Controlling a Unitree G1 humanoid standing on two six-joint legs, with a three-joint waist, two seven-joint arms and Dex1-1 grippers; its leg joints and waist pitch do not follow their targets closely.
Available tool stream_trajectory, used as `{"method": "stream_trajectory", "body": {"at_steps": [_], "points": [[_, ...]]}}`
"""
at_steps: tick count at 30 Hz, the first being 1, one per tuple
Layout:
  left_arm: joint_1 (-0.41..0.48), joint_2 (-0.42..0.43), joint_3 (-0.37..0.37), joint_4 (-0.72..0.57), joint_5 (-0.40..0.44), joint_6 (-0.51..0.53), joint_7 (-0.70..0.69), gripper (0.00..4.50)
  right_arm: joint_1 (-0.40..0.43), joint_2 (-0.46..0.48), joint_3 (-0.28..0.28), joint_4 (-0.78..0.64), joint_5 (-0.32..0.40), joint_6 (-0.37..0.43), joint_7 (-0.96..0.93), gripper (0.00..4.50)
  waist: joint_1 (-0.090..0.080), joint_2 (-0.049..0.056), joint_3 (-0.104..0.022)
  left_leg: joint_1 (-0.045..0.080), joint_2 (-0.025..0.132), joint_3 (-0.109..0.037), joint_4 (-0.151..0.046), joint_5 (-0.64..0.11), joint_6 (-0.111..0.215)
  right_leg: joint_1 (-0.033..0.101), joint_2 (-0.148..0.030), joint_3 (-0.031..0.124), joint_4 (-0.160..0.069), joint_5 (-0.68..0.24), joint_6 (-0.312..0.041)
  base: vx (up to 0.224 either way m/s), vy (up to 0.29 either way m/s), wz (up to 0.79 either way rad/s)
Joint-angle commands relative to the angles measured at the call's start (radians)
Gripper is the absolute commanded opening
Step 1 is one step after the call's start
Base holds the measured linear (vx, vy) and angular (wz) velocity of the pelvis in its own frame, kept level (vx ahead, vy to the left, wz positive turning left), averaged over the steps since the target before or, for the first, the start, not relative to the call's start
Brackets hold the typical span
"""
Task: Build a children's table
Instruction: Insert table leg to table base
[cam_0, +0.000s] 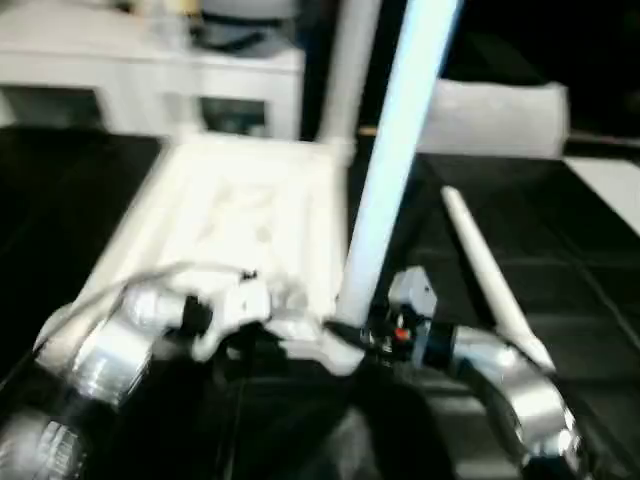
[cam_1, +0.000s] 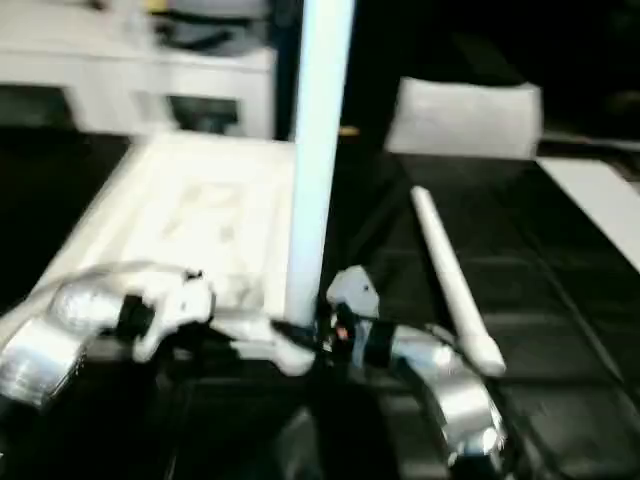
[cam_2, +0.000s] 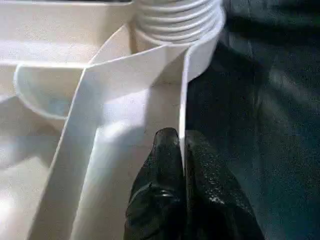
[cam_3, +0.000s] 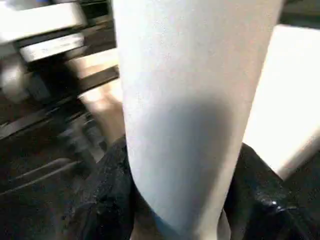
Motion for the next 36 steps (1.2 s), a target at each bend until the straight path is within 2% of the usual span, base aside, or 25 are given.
{"method": "stream_trajectory", "body": {"at_steps": [1, 2, 3, 4, 5, 6, 8, 10, 11, 12, 13, 14, 17, 19, 22, 24, 28, 29, 32, 34, 36], "points": [[0.028, -0.059, -0.031, -0.081, -0.044, 0.058, 0.035, 0.0, 0.024, 0.01, -0.007, 0.08, -0.046, 0.092, -0.105, 1.93, 0.003, 0.015, -0.015, 0.0, 0.054, -0.035, -0.084, -0.48, -0.028, -0.008, -0.08, 0.048, -0.11, -0.561, -0.119, 0.0, 0.0, 0.0], [0.029, -0.115, -0.042, -0.098, -0.029, 0.097, 0.084, 0.0, 0.016, 0.042, -0.025, 0.095, -0.05, 0.095, -0.163, 1.93, 0.0, 0.015, -0.015, -0.002, 0.055, -0.035, -0.085, -0.471, -0.027, -0.008, -0.08, 0.05, -0.111, -0.551, -0.119, 0.0, 0.0, 0.0], [0.024, -0.133, -0.047, -0.099, -0.024, 0.108, 0.098, 0.0, 0.01, 0.053, -0.032, 0.105, -0.053, 0.093, -0.183, 1.93, -0.001, 0.003, -0.014, 0.0, 0.055, -0.033, -0.084, -0.471, -0.025, -0.011, -0.078, 0.049, -0.114, -0.557, -0.115, 0.0, 0.0, 0.0], [0.017, -0.154, -0.05, -0.093, -0.019, 0.116, 0.116, 0.0, 0.002, 0.063, -0.039, 0.117, -0.059, 0.091, -0.206, 1.93, 0.0, 0.011, -0.01, 0.005, 0.054, -0.034, -0.083, -0.487, -0.028, -0.018, -0.079, 0.048, -0.116, -0.577, -0.112, 0.0, 0.0, 0.0], [0.011, -0.171, -0.052, -0.094, -0.012, 0.137, 0.135, 0.0, -0.004, 0.071, -0.042, 0.126, -0.065, 0.088, -0.223, 1.93, -0.002, 0.008, -0.012, 0.004, 0.049, -0.038, -0.082, -0.496, -0.027, -0.015, -0.08, 0.043, -0.122, -0.623, -0.083, 0.0, 0.0, 0.0], [0.008, -0.181, -0.054, -0.1, -0.008, 0.155, 0.151, 0.0, -0.008, 0.077, -0.043, 0.131, -0.07, 0.085, -0.233, 1.93, -0.002, 0.009, -0.012, 0.002, 0.049, -0.039, -0.083, -0.494, -0.025, -0.015, -0.08, 0.043, -0.124, -0.624, -0.079, 0.0, 0.0, 0.0], [0.001, -0.195, -0.066, -0.117, 0.004, 0.188, 0.181, 0.0, -0.012, 0.089, -0.044, 0.131, -0.081, 0.074, -0.255, 1.93, 0.004, 0.007, -0.015, 0.001, 0.051, -0.033, -0.083, -0.461, -0.016, -0.017, -0.078, 0.047, -0.121, -0.571, -0.08, 0.0, 0.0, 0.0], [-0.03, -0.207, -0.071, -0.089, 0.037, 0.194, 0.216, 0.0, -0.011, 0.097, -0.044, 0.113, -0.075, 0.077, -0.259, 1.93, 0.007, 0.011, -0.014, -0.001, 0.051, -0.031, -0.084, -0.453, -0.013, -0.018, -0.077, 0.049, -0.122, -0.55, -0.084, 0.0, 0.0, 0.0], [-0.043, -0.207, -0.073, -0.075, 0.053, 0.18, 0.226, 0.0, -0.007, 0.096, -0.042, 0.102, -0.074, 0.082, -0.259, 1.93, 0.015, 0.013, -0.017, 0.001, 0.052, -0.028, -0.085, -0.442, -0.016, -0.017, -0.074, 0.049, -0.119, -0.502, -0.087, 0.0, 0.0, 0.0], [-0.047, -0.205, -0.073, -0.07, 0.059, 0.178, 0.227, 0.0, -0.003, 0.094, -0.037, 0.098, -0.074, 0.08, -0.254, 1.93, 0.015, 0.013, -0.017, 0.0, 0.053, -0.028, -0.087, -0.439, -0.017, -0.017, -0.072, 0.049, -0.118, -0.481, -0.089, 0.0, 0.0, 0.0], [-0.049, -0.201, -0.071, -0.068, 0.06, 0.178, 0.222, 0.0, 0.0, 0.09, -0.033, 0.095, -0.075, 0.072, -0.248, 1.93, 0.015, 0.012, -0.019, -0.005, 0.054, -0.029, -0.089, -0.428, -0.018, -0.01, -0.073, 0.049, -0.113, -0.441, -0.098, 0.0, 0.0, 0.0], [-0.054, -0.182, -0.072, -0.055, 0.063, 0.15, 0.203, 0.0, 0.007, 0.083, -0.036, 0.09, -0.071, 0.059, -0.241, 1.93, 0.016, 0.01, -0.021, -0.011, 0.054, -0.028, -0.09, -0.403, -0.015, -0.004, -0.073, 0.048, -0.108, -0.4, -0.104, 0.0, 0.0, 0.0], [-0.052, -0.148, -0.073, -0.043, 0.062, 0.113, 0.173, 0.0, 0.014, 0.079, -0.053, 0.084, -0.06, 0.039, -0.233, 1.93, 0.017, 0.01, -0.023, -0.018, 0.054, -0.025, -0.088, -0.356, -0.006, 0.001, -0.073, 0.049, -0.101, -0.314, -0.127, 0.0, 0.0, 0.0], [-0.052, -0.118, -0.072, -0.033, 0.06, 0.087, 0.15, 0.0, 0.018, 0.075, -0.071, 0.073, -0.042, 0.03, -0.221, 1.93, 0.017, 0.008, -0.023, -0.014, 0.054, -0.021, -0.086, -0.371, -0.004, -0.002, -0.074, 0.051, -0.101, -0.335, -0.129, 0.0, 0.0, 0.0], [-0.054, -0.088, -0.074, -0.015, 0.06, 0.034, 0.126, 0.0, 0.02, 0.077, -0.092, 0.058, -0.017, 0.02, -0.209, 1.93, 0.021, 0.009, -0.024, -0.017, 0.052, -0.022, -0.085, -0.355, 0.0, 0.001, -0.075, 0.05, -0.104, -0.343, -0.126, 0.0, 0.0, 0.0], [-0.06, -0.06, -0.072, 0.014, 0.064, -0.018, 0.104, 0.0, 0.019, 0.077, -0.12, 0.034, 0.031, 0.02, -0.186, 1.93, 0.022, 0.013, -0.027, -0.015, 0.055, -0.019, -0.084, -0.32, 0.002, 0.004, -0.074, 0.051, -0.097, -0.286, -0.139, 0.0, 0.0, 0.0], [-0.073, -0.018, -0.074, 0.079, 0.075, -0.125, 0.072, 0.0, 0.013, 0.077, -0.166, -0.002, 0.119, 0.034, -0.136, 1.93, 0.023, 0.014, -0.032, -0.021, 0.056, -0.018, -0.082, -0.245, 0.017, 0.018, -0.073, 0.047, -0.081, -0.159, -0.17, 0.0, 0.0, 0.0], [-0.077, -0.014, -0.067, 0.095, 0.065, -0.139, 0.062, 0.0, 0.006, 0.079, -0.183, -0.014, 0.152, 0.041, -0.121, 1.93, 0.023, 0.017, -0.033, -0.019, 0.056, -0.017, -0.08, -0.222, 0.021, 0.017, -0.072, 0.046, -0.077, -0.123, -0.182, 0.0, 0.0, 0.0], [-0.083, -0.013, -0.058, 0.11, 0.048, -0.162, 0.053, 0.0, -0.003, 0.082, -0.193, -0.024, 0.18, 0.05, -0.107, 1.93, 0.023, 0.016, -0.036, -0.02, 0.055, -0.014, -0.075, -0.169, 0.028, 0.023, -0.073, 0.044, -0.066, -0.041, -0.205, 0.0, 0.0, 0.0], [-0.087, -0.008, -0.052, 0.114, 0.032, -0.153, 0.036, 0.0, -0.013, 0.081, -0.194, -0.031, 0.195, 0.054, -0.093, 1.93, 0.022, 0.015, -0.037, -0.019, 0.054, -0.012, -0.072, -0.154, 0.034, 0.025, -0.074, 0.044, -0.064, -0.015, -0.22, 0.0, 0.0, 0.0], [-0.087, 0.0, -0.052, 0.128, 0.019, -0.179, 0.016, 0.0, -0.026, 0.08, -0.193, -0.021, 0.202, 0.044, -0.077, 1.93, 0.02, 0.014, -0.034, -0.019, 0.053, -0.011, -0.072, -0.164, 0.037, 0.024, -0.074, 0.044, -0.065, -0.038, -0.224, 0.0, 0.0, 0.0]]}}
